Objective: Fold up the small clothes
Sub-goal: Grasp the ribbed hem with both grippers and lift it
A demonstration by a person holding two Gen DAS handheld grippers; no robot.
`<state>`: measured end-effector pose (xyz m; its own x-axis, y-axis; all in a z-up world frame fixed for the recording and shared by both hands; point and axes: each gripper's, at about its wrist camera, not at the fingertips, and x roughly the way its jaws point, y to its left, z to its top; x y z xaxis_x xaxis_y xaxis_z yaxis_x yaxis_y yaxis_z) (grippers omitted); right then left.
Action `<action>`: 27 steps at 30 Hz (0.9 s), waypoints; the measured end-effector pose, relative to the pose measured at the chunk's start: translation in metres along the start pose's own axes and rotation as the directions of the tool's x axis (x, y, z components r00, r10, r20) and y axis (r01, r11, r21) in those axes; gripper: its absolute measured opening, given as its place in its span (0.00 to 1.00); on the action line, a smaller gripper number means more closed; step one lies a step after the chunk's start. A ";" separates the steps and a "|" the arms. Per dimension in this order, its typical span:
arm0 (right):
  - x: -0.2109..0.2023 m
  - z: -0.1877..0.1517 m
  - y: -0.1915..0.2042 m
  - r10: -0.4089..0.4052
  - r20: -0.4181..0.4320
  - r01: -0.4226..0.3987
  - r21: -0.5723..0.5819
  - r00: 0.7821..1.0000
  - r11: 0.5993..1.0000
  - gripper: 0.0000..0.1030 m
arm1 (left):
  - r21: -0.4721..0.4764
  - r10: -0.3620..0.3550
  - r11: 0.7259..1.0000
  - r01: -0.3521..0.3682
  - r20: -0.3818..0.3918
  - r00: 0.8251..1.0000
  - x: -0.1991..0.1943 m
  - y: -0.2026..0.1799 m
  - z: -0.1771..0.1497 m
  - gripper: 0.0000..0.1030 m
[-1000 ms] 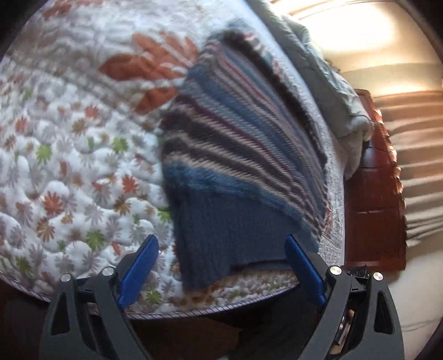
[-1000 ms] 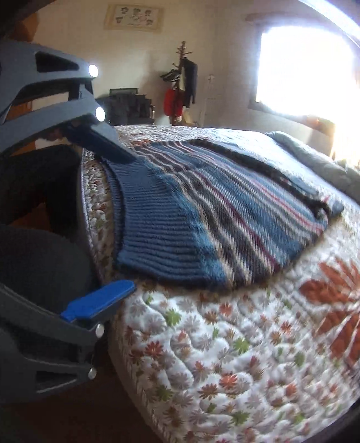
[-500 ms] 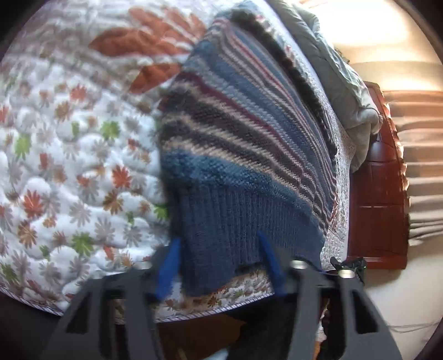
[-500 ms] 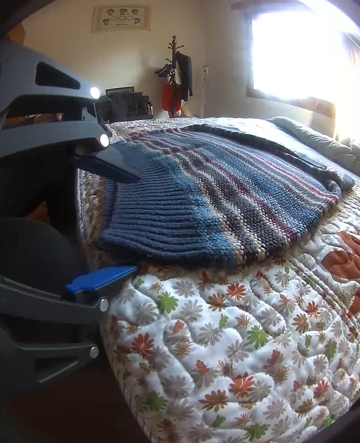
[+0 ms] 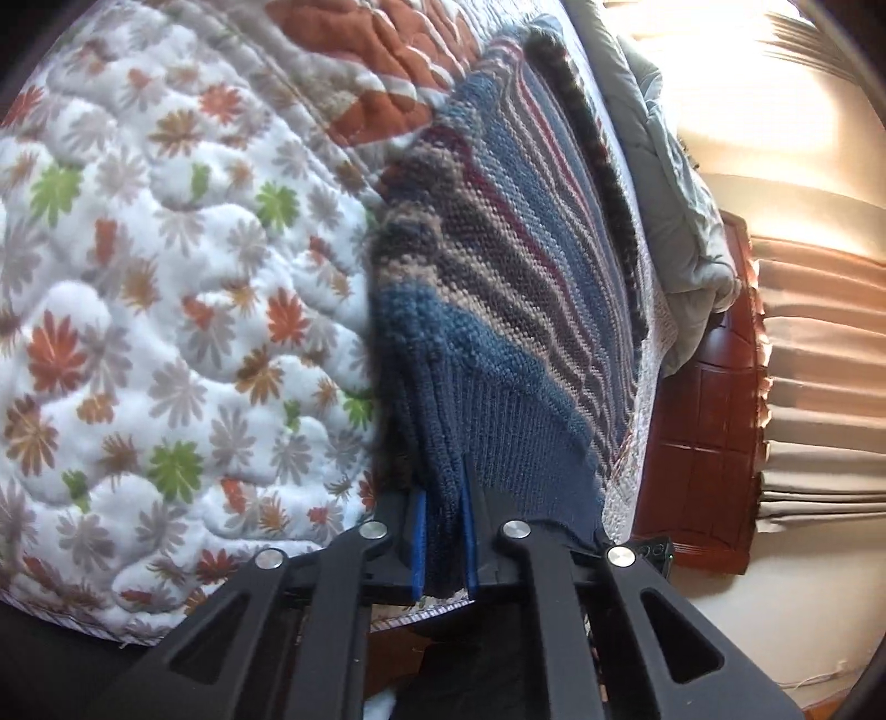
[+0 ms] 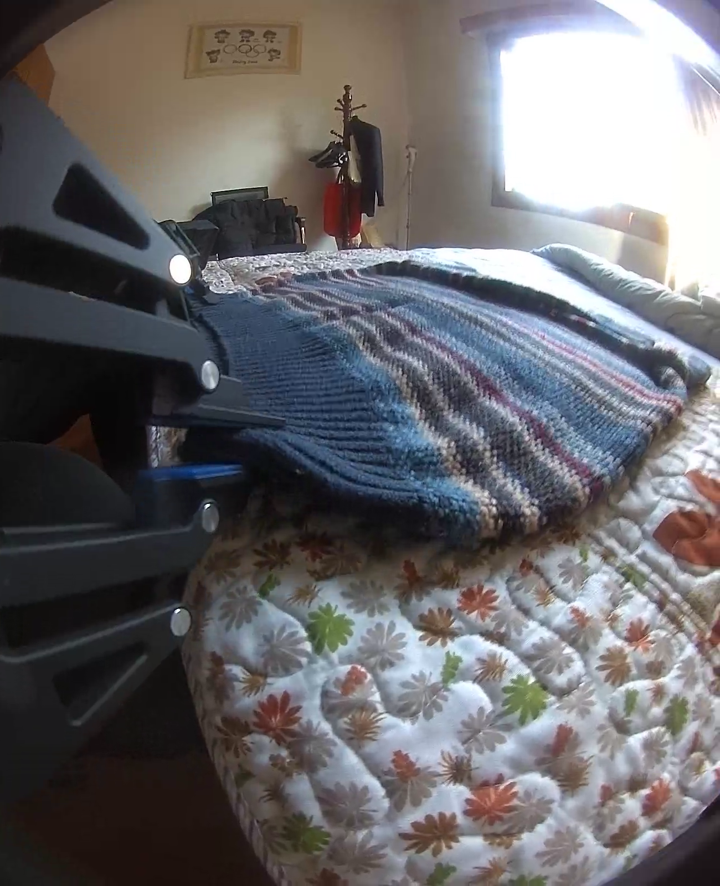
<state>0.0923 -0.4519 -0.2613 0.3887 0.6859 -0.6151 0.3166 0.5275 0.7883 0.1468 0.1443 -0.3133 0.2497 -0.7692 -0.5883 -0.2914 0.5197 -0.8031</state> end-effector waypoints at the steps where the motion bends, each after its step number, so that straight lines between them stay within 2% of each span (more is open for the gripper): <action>1: -0.003 0.000 0.003 0.006 0.009 -0.006 -0.007 1.000 1.000 0.08 | -0.002 -0.016 1.000 0.016 0.005 1.000 -0.002 0.002 -0.001 0.09; 8: -0.022 0.007 0.033 0.062 0.047 -0.059 -0.059 0.997 0.997 0.08 | 0.059 -0.131 0.990 0.128 0.057 0.990 -0.029 -0.014 -0.008 0.08; 12: -0.037 0.016 0.057 0.103 0.080 -0.094 -0.103 0.992 0.990 0.08 | 0.095 -0.207 0.976 0.198 0.100 0.973 -0.049 -0.035 -0.005 0.07; 17: -0.052 0.034 0.083 0.138 0.116 -0.120 -0.154 0.984 0.981 0.08 | 0.153 -0.294 0.950 0.272 0.148 0.944 -0.070 -0.075 0.005 0.07; 20: -0.059 0.049 0.105 0.146 0.136 -0.117 -0.198 0.980 0.973 0.08 | 0.192 -0.319 0.938 0.288 0.161 0.934 -0.077 -0.099 0.015 0.07; 27: -0.064 0.091 0.146 0.130 0.161 -0.080 -0.288 0.978 0.954 0.08 | 0.247 -0.343 0.923 0.296 0.176 0.922 -0.080 -0.146 0.050 0.07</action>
<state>0.1927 -0.4647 -0.1073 0.5604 0.6592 -0.5014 0.0223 0.5931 0.8048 0.2154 0.1491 -0.1538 0.4933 -0.8224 -0.2835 0.0328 0.3433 -0.9387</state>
